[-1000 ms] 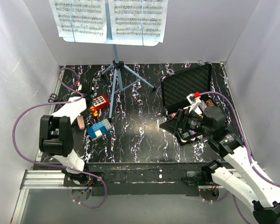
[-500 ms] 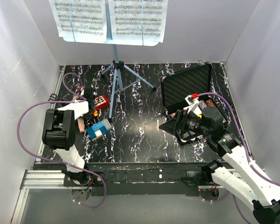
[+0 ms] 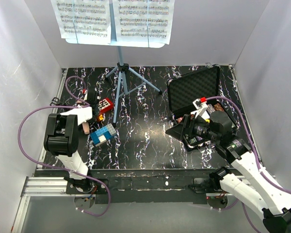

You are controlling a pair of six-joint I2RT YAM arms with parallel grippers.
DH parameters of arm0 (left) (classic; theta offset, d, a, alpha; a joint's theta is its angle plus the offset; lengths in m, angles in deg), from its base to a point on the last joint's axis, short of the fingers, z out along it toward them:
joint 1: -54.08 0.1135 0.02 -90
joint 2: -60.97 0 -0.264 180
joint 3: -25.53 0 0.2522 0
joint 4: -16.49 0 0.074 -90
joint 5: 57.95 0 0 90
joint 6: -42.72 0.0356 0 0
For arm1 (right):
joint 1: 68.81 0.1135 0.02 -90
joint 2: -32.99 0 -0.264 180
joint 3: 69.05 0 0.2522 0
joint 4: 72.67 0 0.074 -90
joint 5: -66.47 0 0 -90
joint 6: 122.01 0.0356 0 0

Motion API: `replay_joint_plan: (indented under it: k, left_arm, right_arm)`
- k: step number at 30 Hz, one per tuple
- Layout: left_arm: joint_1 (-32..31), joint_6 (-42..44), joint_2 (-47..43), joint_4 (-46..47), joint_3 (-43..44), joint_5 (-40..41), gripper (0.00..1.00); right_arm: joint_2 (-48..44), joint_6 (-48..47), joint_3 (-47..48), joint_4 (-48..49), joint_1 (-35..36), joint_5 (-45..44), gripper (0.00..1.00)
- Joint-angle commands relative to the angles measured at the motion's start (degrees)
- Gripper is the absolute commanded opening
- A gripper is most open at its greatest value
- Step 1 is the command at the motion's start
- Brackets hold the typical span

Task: Pack up the instrument practice props
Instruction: Place the microphone at the center of the board.

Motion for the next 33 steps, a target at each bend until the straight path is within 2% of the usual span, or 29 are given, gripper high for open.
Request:
replay_joint_plan:
  k: [1, 6, 12, 17, 22, 25, 29, 33]
  left_arm:
    - [0.84, -0.53, -2.2, -0.98, -0.69, 0.05, 0.54]
    - [0.84, -1.85, -5.27, -2.65, -0.16, -0.13, 0.64]
    - [0.84, -3.86, -12.65, -5.99, 1.85, -1.09, 0.67]
    - [-0.12, -7.03, -22.84, -8.45, 4.23, -5.48, 0.69]
    - [-5.73, -11.77, -29.26, -10.56, 5.02, -8.3, 0.7]
    - [-11.27, -13.88, -30.77, -10.74, 4.41, -7.34, 0.7]
    - [-15.41, -17.13, -32.35, -10.48, 3.53, -8.03, 0.7]
    - [-19.8, -19.16, -33.75, -5.57, 0.91, -11.71, 0.7]
  right_arm:
    - [0.13, -0.96, 0.42, 0.84, -0.06, -0.46, 0.95]
    - [0.05, -0.96, 0.68, 0.49, 0.03, -0.64, 0.95]
    - [0.13, -1.14, 1.65, -0.13, -0.06, -0.82, 0.95]
    - [0.84, -1.31, 2.96, -0.83, -0.06, -1.6, 0.95]
    - [1.71, -2.19, 4.81, -2.49, -0.06, -3.62, 0.95]
    - [2.15, -3.07, 6.3, -4.51, 0.03, -5.56, 0.95]
    - [2.42, -4.03, 8.06, -6.89, -0.06, -7.84, 0.95]
    - [2.77, -4.21, 8.59, -8.21, -0.06, -9.69, 0.95]
